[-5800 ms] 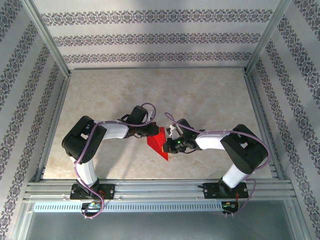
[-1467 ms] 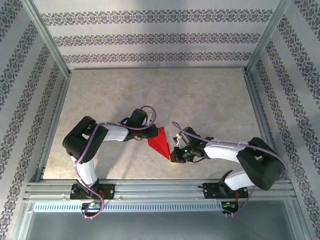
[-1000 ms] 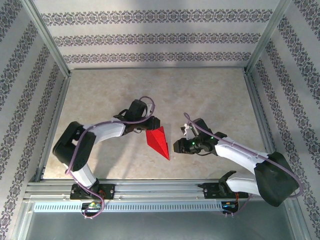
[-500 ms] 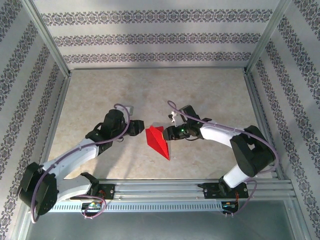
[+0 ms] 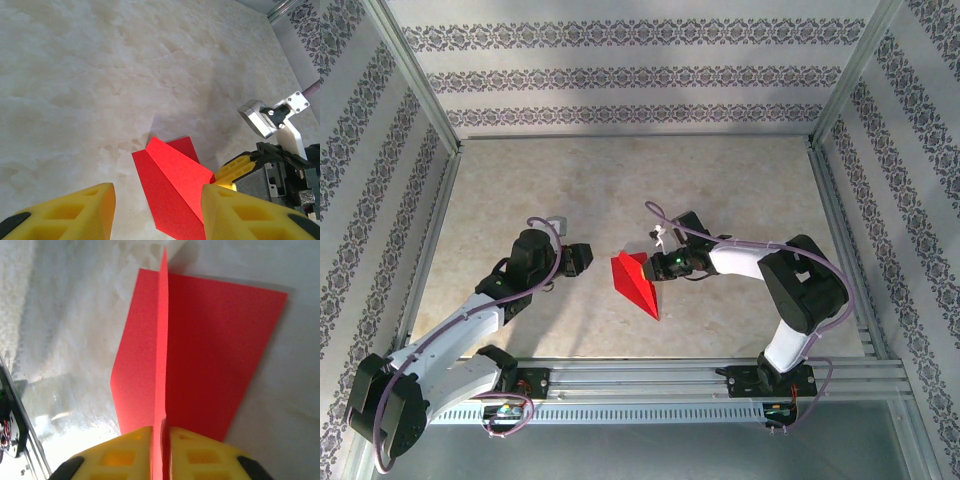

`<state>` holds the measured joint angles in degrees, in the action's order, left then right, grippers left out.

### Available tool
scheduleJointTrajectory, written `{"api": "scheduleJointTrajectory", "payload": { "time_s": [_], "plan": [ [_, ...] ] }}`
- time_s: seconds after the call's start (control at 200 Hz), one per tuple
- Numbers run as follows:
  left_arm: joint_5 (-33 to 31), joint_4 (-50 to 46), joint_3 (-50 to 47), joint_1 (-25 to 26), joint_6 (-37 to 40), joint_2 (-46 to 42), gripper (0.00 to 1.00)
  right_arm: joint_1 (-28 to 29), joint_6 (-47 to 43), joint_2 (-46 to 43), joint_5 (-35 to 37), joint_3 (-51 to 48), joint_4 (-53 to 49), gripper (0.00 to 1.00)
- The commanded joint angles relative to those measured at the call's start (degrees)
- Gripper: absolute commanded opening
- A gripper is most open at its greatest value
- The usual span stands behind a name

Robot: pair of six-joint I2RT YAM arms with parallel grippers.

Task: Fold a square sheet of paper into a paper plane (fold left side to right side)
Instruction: Turn over the paper at the center of the table.

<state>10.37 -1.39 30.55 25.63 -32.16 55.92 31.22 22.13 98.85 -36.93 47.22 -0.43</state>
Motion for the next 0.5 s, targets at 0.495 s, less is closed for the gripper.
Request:
{"api": "scheduleJointTrajectory", "payload": {
  "time_s": [0.495],
  "plan": [
    [16.4,17.9,-0.9,-1.3,-8.6,-6.0,0.55,-8.6,7.9,-24.6,-10.4,-6.7,11.0,0.0]
  ]
}}
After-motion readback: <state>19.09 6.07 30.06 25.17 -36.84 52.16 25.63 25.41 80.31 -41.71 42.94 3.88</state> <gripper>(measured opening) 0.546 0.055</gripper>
